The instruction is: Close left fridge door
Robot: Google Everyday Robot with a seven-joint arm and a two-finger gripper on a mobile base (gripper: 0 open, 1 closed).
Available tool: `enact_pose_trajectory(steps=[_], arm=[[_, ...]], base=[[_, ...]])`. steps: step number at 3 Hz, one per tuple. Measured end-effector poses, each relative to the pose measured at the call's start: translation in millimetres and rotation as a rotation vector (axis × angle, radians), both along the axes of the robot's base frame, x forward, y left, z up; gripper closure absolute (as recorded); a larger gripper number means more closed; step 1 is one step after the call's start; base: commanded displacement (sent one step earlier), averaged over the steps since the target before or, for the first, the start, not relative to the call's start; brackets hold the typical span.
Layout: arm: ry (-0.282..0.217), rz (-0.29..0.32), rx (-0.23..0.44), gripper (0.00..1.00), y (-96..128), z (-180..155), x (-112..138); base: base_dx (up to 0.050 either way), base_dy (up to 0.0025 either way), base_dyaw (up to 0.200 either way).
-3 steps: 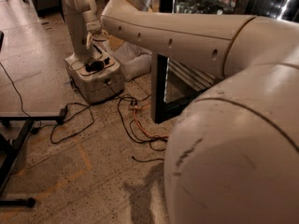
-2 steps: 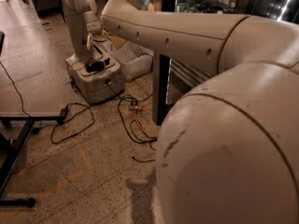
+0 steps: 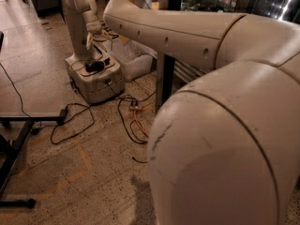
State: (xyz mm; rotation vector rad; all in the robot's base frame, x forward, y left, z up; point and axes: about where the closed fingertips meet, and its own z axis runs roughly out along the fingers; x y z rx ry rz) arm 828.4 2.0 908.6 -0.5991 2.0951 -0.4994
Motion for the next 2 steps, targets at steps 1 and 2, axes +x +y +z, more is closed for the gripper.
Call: enact_pose_trajectory(steps=[1, 2], arm=[[-0.013, -0.103, 0.002, 0.0, -25, 2, 4], [-0.031, -0.226, 0.004, 0.0, -54, 6, 5]], base=[[0.0, 0.0, 0.0], [0.0, 0.0, 0.0]])
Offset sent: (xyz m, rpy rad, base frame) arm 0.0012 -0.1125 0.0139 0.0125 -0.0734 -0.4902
